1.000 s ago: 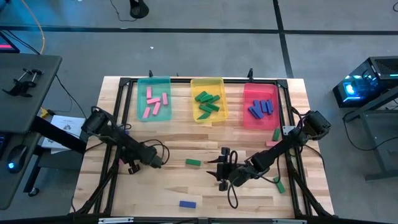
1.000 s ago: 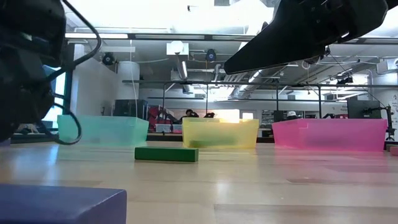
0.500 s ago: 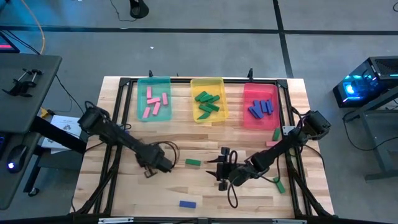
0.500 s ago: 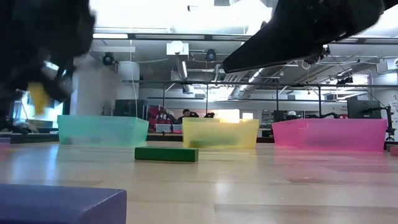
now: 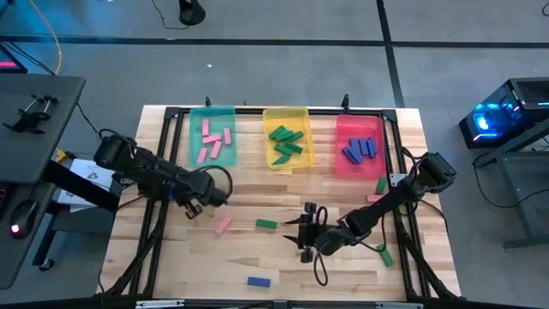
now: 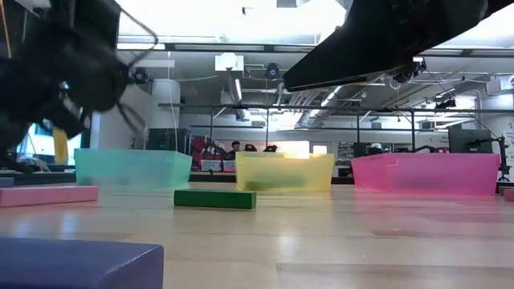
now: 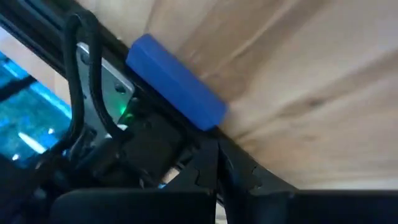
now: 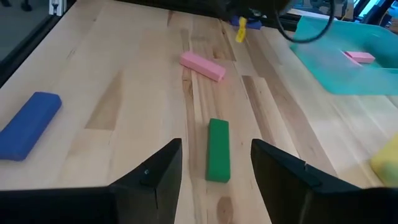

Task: Sort blocks
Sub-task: Put the blue wooden block into the red bin

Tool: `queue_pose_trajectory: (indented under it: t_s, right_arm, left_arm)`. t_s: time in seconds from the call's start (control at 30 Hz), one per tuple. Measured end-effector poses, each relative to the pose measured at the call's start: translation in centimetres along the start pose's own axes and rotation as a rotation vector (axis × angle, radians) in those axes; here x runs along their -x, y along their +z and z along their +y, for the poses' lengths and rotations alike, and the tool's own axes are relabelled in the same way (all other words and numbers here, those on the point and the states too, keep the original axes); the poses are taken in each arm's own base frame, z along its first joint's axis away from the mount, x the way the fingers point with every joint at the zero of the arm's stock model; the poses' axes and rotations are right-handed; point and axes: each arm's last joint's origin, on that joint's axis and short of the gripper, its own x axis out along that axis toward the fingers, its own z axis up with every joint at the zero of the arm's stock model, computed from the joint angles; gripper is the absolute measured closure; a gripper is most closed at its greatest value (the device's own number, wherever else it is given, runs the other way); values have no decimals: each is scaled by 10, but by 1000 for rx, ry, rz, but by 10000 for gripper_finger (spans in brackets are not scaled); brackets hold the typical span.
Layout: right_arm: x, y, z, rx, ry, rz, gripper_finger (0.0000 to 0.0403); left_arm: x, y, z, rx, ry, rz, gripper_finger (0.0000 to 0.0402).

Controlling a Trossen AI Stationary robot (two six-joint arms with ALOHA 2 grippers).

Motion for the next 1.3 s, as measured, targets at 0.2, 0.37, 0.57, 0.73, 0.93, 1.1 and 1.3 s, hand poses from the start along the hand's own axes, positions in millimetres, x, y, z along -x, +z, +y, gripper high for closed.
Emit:
queue_pose_trajectory:
  t_s: [0.2, 0.37, 0.57, 0.73, 0.93, 1.1, 1.3]
  right_arm:
    - [2, 0, 3, 0, 12, -4, 227]
    - [2, 0, 3, -16, 11, -3, 227]
    - [2, -1, 3, -15, 14, 0, 227]
    - [3, -1, 5, -11, 20, 0, 227]
    - [3, -1, 5, -11, 20, 2, 227]
    - [3, -1, 5, -11, 20, 1, 227]
    - [3, -1, 5, -9, 20, 1, 227]
  left_arm:
    - [-6, 20, 5, -13, 45, 21, 401]
    - [-17, 35, 5, -25, 53, 137, 401]
    - [-34, 50, -1, -97, 127, 280, 401]
    - [-44, 56, -5, -146, 150, 332, 401]
    - [-48, 57, -8, -201, 110, 350, 401]
    - [-37, 60, -12, -225, 92, 327, 401]
    - [25, 63, -32, -226, -26, 56, 401]
